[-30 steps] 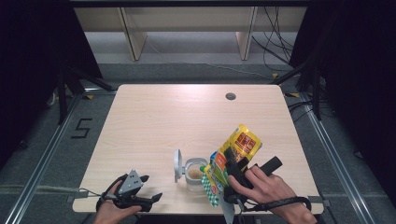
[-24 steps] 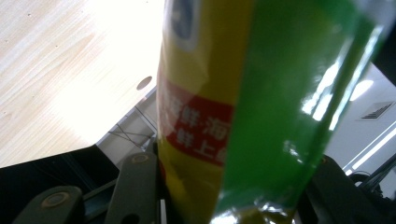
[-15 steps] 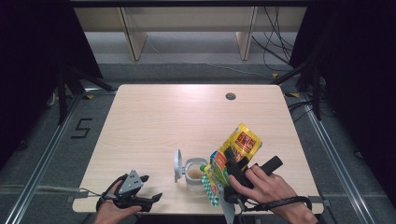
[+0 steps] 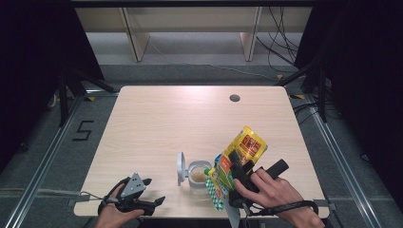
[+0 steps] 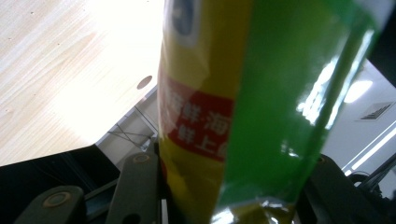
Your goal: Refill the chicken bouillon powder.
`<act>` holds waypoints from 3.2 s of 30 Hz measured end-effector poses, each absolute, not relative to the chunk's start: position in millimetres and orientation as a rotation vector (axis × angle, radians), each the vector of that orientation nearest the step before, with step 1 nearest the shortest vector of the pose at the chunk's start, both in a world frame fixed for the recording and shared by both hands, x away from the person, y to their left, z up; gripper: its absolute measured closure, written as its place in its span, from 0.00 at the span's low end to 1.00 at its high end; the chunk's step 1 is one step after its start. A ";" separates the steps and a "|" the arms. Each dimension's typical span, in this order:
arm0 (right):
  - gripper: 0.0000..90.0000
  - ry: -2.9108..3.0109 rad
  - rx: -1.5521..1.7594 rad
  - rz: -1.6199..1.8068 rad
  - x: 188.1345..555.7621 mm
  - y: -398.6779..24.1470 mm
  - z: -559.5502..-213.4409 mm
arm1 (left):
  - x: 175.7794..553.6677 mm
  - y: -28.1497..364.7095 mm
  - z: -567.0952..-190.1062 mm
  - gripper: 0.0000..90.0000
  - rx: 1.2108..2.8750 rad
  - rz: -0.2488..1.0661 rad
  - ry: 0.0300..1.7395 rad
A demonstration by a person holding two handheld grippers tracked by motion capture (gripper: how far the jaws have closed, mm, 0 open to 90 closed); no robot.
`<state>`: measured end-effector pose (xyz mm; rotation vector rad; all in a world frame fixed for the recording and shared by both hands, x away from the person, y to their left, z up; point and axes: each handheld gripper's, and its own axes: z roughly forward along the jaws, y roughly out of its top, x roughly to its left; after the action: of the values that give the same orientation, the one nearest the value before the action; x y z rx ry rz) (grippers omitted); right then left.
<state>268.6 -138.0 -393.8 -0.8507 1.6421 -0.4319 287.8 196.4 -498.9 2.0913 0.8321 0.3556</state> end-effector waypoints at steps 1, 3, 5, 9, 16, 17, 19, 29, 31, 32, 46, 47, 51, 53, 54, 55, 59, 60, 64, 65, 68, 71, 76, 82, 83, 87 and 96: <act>0.66 1.642 -0.852 -0.432 268.5 -137.9 -393.6 | 287.8 196.3 -498.9 0.22 2.091 0.355 0.833; 0.66 1.640 -0.855 -0.431 268.3 -137.5 -393.4 | 287.8 196.4 -498.9 0.22 2.090 0.354 0.834; 0.66 1.641 -0.857 -0.431 268.3 -137.1 -393.2 | 287.7 196.4 -498.8 0.22 2.090 0.355 0.833; 0.66 1.644 -0.852 -0.431 268.0 -136.9 -394.1 | 288.7 196.9 -498.3 0.22 2.103 0.371 0.806; 0.66 1.642 -0.859 -0.428 267.9 -137.2 -393.9 | 287.7 196.4 -498.8 0.22 2.090 0.356 0.832; 0.66 1.642 -0.860 -0.429 267.8 -137.4 -393.7 | 289.1 198.1 -497.9 0.22 2.118 0.380 0.806; 0.66 1.642 -0.861 -0.430 267.6 -137.4 -393.8 | 289.4 198.4 -497.6 0.22 2.122 0.385 0.798; 0.66 1.642 -0.862 -0.426 267.3 -137.7 -393.9 | 287.7 196.5 -498.8 0.22 2.090 0.357 0.833; 0.66 1.640 -0.865 -0.430 267.1 -137.5 -393.5 | 287.7 196.4 -498.8 0.22 2.089 0.356 0.833; 0.66 1.640 -0.865 -0.429 267.0 -137.5 -393.6 | 287.8 196.3 -498.8 0.22 2.090 0.356 0.833; 0.67 1.642 -0.865 -0.421 267.0 -137.6 -394.0 | 288.1 196.5 -499.2 0.22 2.090 0.351 0.833; 0.67 1.643 -0.865 -0.421 267.1 -137.6 -393.8 | 288.2 196.6 -499.0 0.22 2.093 0.350 0.832; 0.67 1.644 -0.866 -0.416 267.6 -137.9 -394.3 | 287.8 196.4 -499.0 0.22 2.091 0.355 0.832; 0.67 1.646 -0.862 -0.418 267.2 -137.8 -394.4 | 288.1 196.2 -499.6 0.22 2.084 0.354 0.832; 0.67 1.647 -0.860 -0.416 267.2 -137.8 -394.5 | 288.2 196.6 -499.2 0.22 2.097 0.361 0.831; 0.67 1.646 -0.863 -0.410 267.6 -138.1 -394.7 | 288.2 196.6 -499.2 0.22 2.097 0.360 0.831; 0.67 1.646 -0.864 -0.418 267.1 -138.0 -394.4 | 288.0 196.2 -499.6 0.22 2.084 0.354 0.833; 0.67 1.641 -0.877 -0.419 267.3 -137.3 -393.8 | 288.1 196.3 -499.5 0.22 2.086 0.351 0.832; 0.67 1.646 -0.863 -0.417 266.6 -138.4 -393.9 | 288.8 197.1 -498.3 0.22 2.105 0.372 0.804; 0.67 1.646 -0.864 -0.419 266.5 -138.4 -393.7 | 288.8 197.1 -498.4 0.22 2.103 0.370 0.807; 0.67 1.647 -0.866 -0.417 266.3 -138.6 -393.7 | 288.0 197.0 -498.8 0.22 2.100 0.357 0.828; 0.67 1.651 -0.863 -0.418 266.3 -138.5 -393.9 | 288.3 196.4 -499.1 0.22 2.096 0.361 0.829; 0.67 1.647 -0.867 -0.418 266.4 -138.4 -393.6 | 288.2 197.0 -498.8 0.22 2.099 0.355 0.828; 0.67 1.644 -0.871 -0.422 265.8 -138.3 -393.4 | 287.8 198.6 -498.8 0.22 2.116 0.343 0.823; 0.67 1.642 -0.872 -0.423 265.6 -138.3 -393.7 | 287.7 199.4 -499.0 0.22 2.115 0.350 0.822; 0.67 1.640 -0.872 -0.426 264.0 -138.0 -393.1 | 288.6 200.1 -498.3 0.22 2.118 0.385 0.805; 0.67 1.637 -0.876 -0.423 263.3 -138.6 -393.3 | 287.9 198.0 -499.4 0.22 2.102 0.356 0.829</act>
<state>263.3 -138.6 -393.3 -0.8760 1.6370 -0.4229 287.9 198.0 -499.4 2.1021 0.8285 0.3558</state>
